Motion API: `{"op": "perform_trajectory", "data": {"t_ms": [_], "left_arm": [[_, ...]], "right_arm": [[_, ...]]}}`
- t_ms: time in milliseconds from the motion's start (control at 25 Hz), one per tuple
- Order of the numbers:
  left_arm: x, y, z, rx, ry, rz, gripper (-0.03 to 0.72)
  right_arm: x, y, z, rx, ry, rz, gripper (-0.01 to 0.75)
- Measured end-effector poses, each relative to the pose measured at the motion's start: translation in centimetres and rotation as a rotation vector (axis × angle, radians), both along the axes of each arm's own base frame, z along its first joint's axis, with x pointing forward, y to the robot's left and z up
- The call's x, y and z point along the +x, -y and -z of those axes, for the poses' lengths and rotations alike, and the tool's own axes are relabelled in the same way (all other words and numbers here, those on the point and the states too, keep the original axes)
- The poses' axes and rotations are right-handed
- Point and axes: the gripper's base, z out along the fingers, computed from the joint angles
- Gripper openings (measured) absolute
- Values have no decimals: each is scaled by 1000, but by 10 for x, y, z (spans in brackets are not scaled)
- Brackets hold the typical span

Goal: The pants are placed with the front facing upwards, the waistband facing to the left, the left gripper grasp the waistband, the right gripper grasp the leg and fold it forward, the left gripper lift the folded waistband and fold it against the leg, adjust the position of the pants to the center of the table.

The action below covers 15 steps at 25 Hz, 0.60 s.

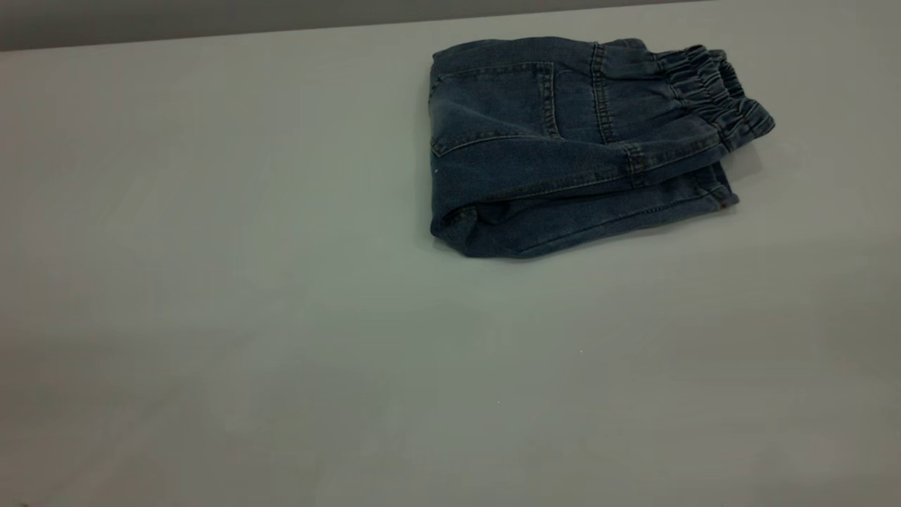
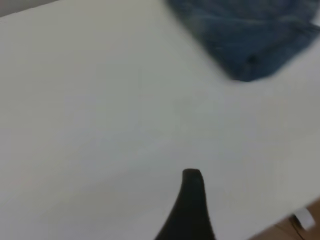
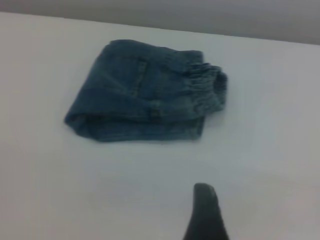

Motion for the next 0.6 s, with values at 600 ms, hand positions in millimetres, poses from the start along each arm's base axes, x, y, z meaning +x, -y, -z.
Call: {"op": "perform_trajectory", "data": {"t_ms": [600], "left_arm": [[-11, -3, 0, -18, 77, -362, 580]], "right_arm": [[-1, 0, 0, 0, 0, -53, 431]]}}
